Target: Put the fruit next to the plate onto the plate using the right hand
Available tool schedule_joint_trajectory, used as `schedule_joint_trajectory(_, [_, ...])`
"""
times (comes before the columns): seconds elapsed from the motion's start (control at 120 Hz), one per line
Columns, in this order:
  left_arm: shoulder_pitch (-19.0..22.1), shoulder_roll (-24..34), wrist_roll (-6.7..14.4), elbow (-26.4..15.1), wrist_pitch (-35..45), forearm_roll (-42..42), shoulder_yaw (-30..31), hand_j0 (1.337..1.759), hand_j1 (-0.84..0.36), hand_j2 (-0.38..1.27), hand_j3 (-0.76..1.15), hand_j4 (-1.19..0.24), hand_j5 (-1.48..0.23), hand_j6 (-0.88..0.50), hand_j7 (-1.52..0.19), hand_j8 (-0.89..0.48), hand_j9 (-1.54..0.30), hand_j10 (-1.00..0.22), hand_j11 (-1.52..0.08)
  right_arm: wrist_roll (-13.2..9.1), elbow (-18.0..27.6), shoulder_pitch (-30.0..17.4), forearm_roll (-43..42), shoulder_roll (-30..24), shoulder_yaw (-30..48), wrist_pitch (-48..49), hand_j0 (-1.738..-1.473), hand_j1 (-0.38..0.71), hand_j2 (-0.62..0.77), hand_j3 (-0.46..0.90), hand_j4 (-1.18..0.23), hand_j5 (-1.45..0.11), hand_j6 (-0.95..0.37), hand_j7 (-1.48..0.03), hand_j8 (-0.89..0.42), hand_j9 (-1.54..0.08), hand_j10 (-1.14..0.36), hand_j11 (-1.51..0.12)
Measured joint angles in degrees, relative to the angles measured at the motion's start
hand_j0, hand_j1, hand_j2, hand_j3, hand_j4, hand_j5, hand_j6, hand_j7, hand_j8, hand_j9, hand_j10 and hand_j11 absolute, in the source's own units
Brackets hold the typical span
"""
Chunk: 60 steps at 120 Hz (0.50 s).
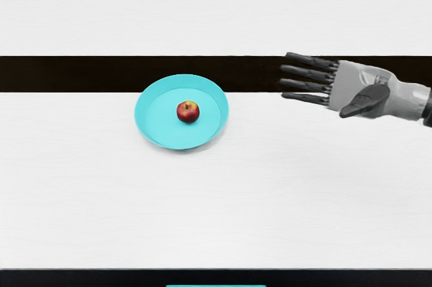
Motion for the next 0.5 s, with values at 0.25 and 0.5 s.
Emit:
schedule_joint_trajectory(0.25, [0.0,0.0,0.0,0.0,0.0,0.0,0.0,1.658,0.07,0.05,0.0,-0.23,-0.3,-0.23,-0.3,-0.23,-0.3,-0.23,-0.3,0.0,-5.0,-7.7,3.6,-3.8,1.0,0.8,-1.658,-0.29,-0.01,0.0,-0.05,-0.06,-0.04,-0.06,-0.04,-0.06,-0.05,-0.06])
schedule_joint_trajectory(0.5, [0.0,0.0,0.0,0.0,0.0,0.0,-0.1,1.658,0.07,0.05,0.0,-0.23,-0.3,-0.23,-0.3,-0.23,-0.3,-0.23,-0.3,0.0,-5.1,-10.1,4.0,-4.1,1.5,0.8,-1.658,-0.29,-0.01,0.0,-0.04,-0.06,-0.04,-0.06,-0.04,-0.06,-0.04,-0.06])
